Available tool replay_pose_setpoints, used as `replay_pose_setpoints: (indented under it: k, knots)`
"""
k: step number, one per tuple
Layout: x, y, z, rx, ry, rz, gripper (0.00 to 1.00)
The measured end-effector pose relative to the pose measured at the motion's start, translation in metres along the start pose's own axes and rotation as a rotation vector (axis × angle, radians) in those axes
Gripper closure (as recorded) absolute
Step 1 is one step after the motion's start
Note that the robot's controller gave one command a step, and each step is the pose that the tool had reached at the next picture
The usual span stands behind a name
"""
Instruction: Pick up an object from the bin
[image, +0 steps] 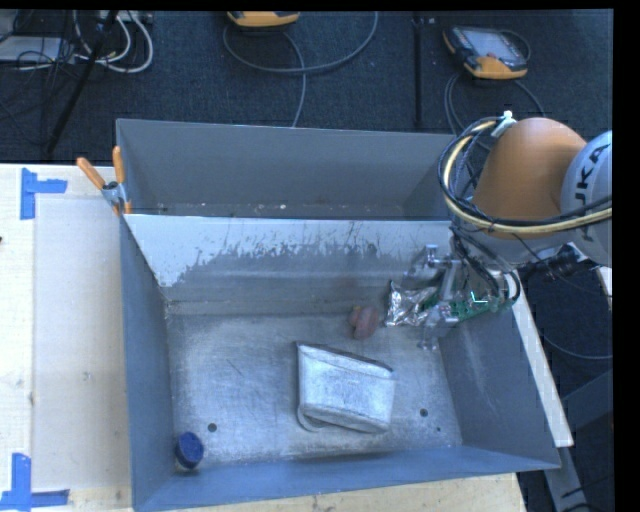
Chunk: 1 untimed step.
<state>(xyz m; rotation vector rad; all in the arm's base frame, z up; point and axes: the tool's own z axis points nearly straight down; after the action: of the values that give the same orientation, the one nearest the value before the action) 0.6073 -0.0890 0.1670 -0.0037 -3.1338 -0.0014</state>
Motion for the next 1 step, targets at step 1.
replay_pose_setpoints:
  k: [1]
  knots:
    - [-0.0032,0.0284,0.0957,0.001,-0.010,0.174,0.00]
